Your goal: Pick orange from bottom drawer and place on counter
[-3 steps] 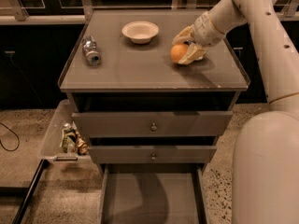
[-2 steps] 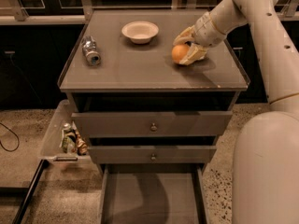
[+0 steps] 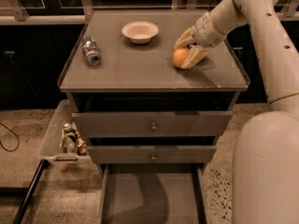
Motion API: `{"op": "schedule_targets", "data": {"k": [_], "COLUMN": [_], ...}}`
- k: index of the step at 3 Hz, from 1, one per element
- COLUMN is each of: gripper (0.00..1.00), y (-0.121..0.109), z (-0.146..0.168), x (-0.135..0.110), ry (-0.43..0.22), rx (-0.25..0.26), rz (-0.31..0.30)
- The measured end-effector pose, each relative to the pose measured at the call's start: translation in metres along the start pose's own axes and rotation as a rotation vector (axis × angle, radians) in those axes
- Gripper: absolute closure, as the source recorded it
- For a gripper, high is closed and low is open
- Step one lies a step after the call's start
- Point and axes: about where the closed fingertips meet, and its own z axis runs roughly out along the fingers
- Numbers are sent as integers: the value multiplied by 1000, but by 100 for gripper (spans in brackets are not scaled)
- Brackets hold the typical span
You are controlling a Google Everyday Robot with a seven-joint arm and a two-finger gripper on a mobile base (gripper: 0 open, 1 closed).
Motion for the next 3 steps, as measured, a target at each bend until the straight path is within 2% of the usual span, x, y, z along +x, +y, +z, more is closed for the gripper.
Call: {"op": "schedule_targets", "data": {"k": [1,2,3], "gripper": [12,0,0], "y": [0,0,0], "z": [0,0,0], "x": [0,0,0], "ry": [0,0,0], "rx": [0,0,0], "rz": [0,0,0]}}
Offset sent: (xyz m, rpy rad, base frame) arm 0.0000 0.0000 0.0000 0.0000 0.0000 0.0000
